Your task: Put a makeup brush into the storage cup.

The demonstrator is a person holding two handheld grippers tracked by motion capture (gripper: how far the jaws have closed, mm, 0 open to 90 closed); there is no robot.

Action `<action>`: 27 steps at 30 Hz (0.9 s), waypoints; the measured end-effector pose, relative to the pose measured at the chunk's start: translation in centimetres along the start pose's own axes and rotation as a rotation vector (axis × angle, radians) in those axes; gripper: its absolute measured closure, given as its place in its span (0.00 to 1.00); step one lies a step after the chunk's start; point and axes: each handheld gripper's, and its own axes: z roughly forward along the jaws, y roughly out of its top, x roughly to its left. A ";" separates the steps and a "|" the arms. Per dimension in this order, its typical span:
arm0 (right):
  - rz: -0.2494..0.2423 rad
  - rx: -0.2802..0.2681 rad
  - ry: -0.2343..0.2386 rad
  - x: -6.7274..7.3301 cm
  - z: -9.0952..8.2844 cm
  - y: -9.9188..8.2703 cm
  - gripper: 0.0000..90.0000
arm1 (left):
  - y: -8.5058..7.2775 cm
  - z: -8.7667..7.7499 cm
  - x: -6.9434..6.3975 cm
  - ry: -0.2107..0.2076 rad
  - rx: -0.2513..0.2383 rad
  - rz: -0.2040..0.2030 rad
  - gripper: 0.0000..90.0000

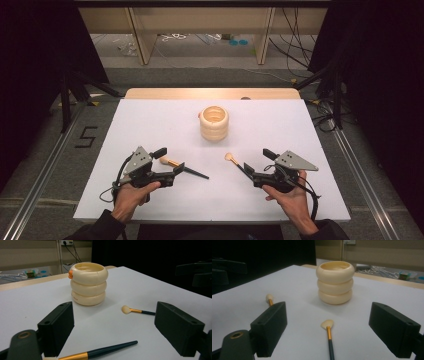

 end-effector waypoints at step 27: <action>-0.079 0.110 0.014 -0.5 0.9 0.3 0.21 | 0.0 0.0 0.1 -0.001 0.001 -0.005 0.17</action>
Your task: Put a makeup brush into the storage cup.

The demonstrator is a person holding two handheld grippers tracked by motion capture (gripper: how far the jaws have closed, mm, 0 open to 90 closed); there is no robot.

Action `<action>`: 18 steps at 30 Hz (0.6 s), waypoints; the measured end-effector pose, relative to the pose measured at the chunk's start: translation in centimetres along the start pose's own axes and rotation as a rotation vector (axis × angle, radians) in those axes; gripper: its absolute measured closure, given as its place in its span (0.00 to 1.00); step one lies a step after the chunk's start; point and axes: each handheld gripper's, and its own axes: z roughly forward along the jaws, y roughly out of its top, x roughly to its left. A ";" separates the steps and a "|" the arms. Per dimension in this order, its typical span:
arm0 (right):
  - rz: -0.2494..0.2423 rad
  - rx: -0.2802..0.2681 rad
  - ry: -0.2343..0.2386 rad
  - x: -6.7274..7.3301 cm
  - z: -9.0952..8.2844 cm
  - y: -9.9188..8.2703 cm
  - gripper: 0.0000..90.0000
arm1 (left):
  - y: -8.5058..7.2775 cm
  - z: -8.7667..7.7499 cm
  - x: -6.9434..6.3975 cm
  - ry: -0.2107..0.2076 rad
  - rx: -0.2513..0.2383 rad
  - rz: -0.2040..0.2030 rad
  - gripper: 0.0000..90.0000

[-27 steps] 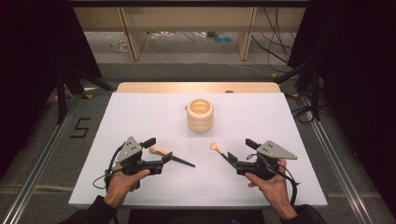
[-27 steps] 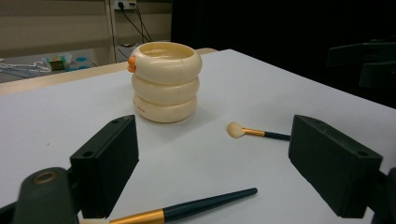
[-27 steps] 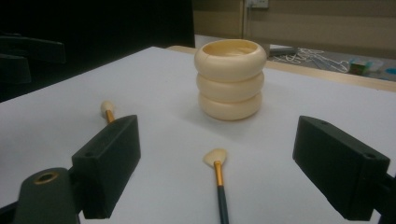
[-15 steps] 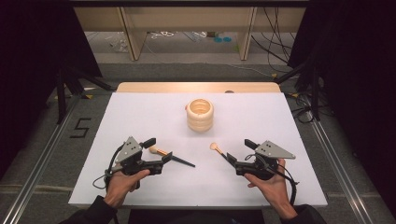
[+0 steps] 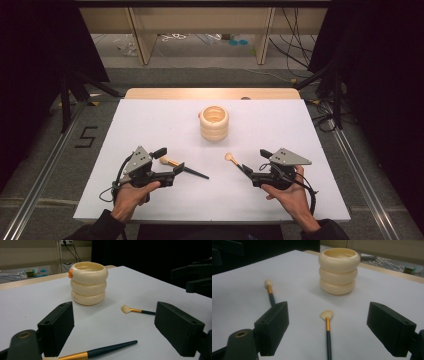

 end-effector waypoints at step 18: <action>-0.132 0.283 0.037 -0.7 2.4 1.4 0.33 | 0.0 0.0 0.0 0.000 0.000 -0.006 0.17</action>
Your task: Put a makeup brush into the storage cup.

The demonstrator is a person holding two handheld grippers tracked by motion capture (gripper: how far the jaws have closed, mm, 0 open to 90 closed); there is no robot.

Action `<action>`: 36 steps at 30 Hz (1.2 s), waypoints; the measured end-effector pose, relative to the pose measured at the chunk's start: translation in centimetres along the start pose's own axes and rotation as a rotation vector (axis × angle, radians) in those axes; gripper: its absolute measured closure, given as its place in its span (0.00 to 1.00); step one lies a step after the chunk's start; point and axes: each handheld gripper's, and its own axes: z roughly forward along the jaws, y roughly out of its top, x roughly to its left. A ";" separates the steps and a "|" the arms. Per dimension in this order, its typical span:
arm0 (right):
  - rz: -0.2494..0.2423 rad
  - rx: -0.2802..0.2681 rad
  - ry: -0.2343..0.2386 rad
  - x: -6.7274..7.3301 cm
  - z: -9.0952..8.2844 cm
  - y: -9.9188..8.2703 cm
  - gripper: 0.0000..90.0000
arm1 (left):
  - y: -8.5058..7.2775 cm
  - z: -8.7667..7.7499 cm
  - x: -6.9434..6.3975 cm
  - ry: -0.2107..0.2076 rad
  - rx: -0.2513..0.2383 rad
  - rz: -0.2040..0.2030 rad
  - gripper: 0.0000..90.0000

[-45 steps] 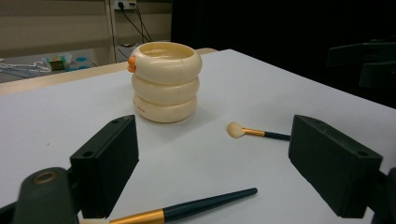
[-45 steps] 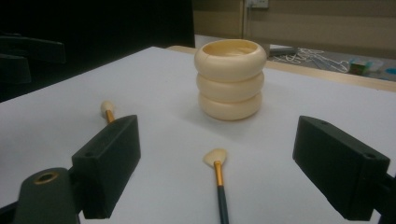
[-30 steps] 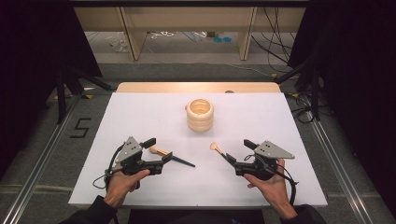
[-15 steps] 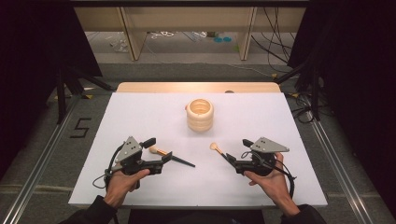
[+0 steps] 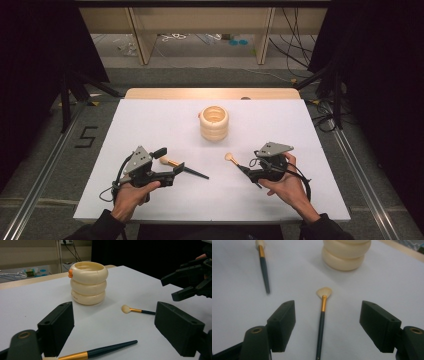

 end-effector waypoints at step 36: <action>-0.136 0.523 0.115 -1.4 7.2 4.7 0.50 | 0.0 0.0 0.1 -0.005 0.003 -0.006 0.17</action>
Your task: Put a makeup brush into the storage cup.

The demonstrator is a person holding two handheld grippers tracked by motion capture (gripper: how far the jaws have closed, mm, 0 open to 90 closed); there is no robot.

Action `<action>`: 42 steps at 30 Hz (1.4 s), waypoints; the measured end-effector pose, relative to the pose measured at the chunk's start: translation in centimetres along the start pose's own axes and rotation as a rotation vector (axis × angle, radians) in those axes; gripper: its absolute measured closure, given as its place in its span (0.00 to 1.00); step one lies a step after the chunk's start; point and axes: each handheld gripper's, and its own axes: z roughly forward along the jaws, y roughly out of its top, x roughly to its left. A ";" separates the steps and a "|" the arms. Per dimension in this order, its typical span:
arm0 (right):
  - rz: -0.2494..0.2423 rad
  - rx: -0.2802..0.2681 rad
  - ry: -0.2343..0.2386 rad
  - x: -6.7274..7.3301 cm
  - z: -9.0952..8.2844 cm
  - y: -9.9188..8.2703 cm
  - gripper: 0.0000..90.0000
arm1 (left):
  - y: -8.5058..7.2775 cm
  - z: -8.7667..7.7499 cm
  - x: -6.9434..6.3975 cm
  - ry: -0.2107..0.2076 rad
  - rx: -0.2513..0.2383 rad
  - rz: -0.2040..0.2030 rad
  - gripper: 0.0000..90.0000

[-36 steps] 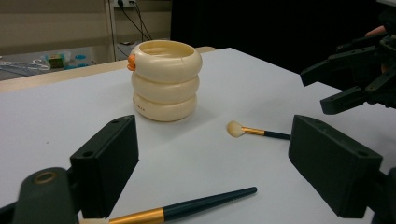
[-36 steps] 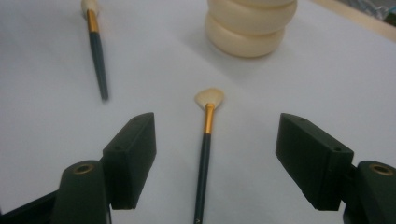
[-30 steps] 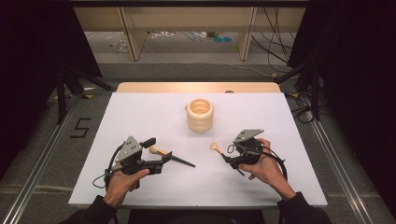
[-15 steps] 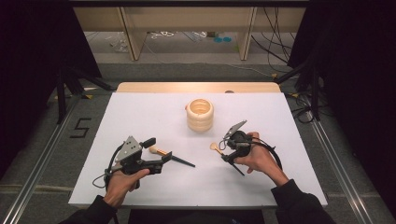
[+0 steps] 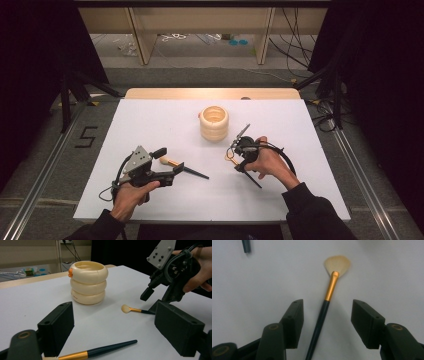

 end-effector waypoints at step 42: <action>-0.015 0.159 0.039 -0.6 1.5 1.0 0.79 | 0.1 0.0 0.0 0.009 -0.002 -0.004 0.18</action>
